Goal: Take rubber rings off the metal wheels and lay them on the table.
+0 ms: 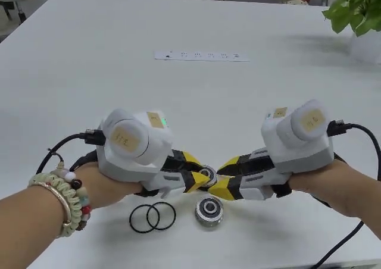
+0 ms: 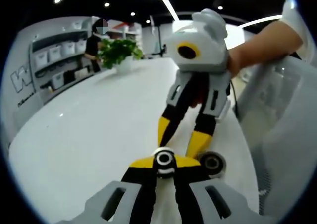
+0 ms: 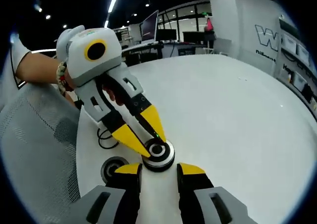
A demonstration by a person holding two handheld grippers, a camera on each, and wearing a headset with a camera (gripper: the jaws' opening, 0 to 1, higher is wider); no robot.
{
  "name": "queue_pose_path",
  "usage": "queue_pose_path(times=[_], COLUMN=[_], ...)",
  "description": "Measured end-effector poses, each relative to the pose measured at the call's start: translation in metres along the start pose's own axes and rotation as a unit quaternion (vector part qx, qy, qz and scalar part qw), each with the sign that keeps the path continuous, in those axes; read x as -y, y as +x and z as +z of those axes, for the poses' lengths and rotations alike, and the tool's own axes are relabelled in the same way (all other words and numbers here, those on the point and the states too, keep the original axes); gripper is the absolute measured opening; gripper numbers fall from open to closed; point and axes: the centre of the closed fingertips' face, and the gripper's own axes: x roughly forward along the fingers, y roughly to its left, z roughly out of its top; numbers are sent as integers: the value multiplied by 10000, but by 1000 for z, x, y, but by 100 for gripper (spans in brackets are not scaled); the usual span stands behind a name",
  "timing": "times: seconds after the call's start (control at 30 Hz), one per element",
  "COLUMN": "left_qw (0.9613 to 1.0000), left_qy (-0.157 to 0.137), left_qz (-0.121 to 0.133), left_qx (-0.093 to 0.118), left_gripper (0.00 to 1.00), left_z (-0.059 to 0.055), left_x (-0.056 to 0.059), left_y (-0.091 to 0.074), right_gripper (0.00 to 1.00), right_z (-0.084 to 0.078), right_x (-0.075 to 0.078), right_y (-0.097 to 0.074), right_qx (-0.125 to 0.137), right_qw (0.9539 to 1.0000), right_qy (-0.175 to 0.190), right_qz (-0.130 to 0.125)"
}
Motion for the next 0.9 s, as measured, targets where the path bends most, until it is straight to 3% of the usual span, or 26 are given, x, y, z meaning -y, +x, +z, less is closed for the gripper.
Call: queue_pose_path(times=[0.2,0.43,0.57,0.8,0.9], left_qw=[10000,10000,10000,10000,10000], left_qy=[-1,-5,-3,-3,3], left_qz=[2,4,8,11,21], left_qx=[3,7,10,11,8], left_gripper=[14,14,14,14,14], left_z=[0,0,0,0,0], left_x=[0,0,0,0,0], left_y=[0,0,0,0,0], right_gripper=[23,16,5,1,0], right_z=[5,1,-3,-3,-2], right_x=[3,1,4,5,10], right_y=[-2,-6,-9,-9,-11], right_qx=[126,76,14,-5,24], right_qw=[9999,9999,10000,9999,9990], right_qy=[-67,-25,-61,100,429], right_qz=[-4,71,21,-8,-79])
